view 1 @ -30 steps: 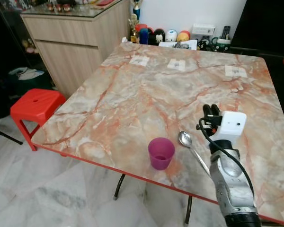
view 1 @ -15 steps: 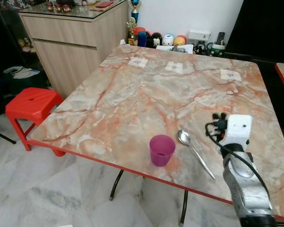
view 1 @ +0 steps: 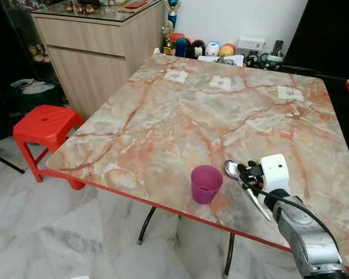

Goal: Setting the table

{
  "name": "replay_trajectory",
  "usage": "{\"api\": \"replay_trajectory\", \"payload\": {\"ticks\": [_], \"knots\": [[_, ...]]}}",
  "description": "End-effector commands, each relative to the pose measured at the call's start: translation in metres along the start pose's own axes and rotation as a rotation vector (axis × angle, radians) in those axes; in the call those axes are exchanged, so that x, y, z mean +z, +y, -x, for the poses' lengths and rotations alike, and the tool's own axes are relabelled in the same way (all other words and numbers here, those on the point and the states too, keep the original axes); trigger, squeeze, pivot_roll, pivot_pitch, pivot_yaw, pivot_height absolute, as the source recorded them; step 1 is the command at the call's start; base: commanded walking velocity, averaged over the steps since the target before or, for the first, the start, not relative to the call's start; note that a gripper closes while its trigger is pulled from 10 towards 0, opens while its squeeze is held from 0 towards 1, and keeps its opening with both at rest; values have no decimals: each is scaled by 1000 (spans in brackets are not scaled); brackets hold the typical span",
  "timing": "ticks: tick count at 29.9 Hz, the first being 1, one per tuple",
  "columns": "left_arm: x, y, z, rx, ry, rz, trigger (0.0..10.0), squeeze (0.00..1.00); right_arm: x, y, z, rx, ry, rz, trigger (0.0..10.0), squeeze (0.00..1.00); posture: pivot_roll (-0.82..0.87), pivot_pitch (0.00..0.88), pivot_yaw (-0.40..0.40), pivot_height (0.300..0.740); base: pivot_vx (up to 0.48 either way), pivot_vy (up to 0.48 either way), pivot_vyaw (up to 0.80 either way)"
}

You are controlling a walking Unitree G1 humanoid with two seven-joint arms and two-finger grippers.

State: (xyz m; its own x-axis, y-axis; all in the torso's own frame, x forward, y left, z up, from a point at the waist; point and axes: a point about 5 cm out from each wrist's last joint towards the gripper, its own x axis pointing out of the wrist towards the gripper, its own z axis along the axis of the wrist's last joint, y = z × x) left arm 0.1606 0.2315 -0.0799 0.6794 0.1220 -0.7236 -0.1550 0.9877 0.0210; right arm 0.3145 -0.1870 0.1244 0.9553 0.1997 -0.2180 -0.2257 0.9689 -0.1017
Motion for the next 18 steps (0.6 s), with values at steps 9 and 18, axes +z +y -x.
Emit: {"api": "replay_trajectory", "payload": {"ticks": [9, 18], "knots": [[-8, 3, 2, 0, 37, -13, 10000, 0, -2, -16, 7, -42, 75, 24, 10000, 0, 1, 123, -20, 740, 0, 0, 0], [-8, 3, 2, -6, 40, -27, 10000, 0, -11, -13, 13, 5, 133, -19, 10000, 0, 1, 124, -20, 740, 0, 0, 0]]}}
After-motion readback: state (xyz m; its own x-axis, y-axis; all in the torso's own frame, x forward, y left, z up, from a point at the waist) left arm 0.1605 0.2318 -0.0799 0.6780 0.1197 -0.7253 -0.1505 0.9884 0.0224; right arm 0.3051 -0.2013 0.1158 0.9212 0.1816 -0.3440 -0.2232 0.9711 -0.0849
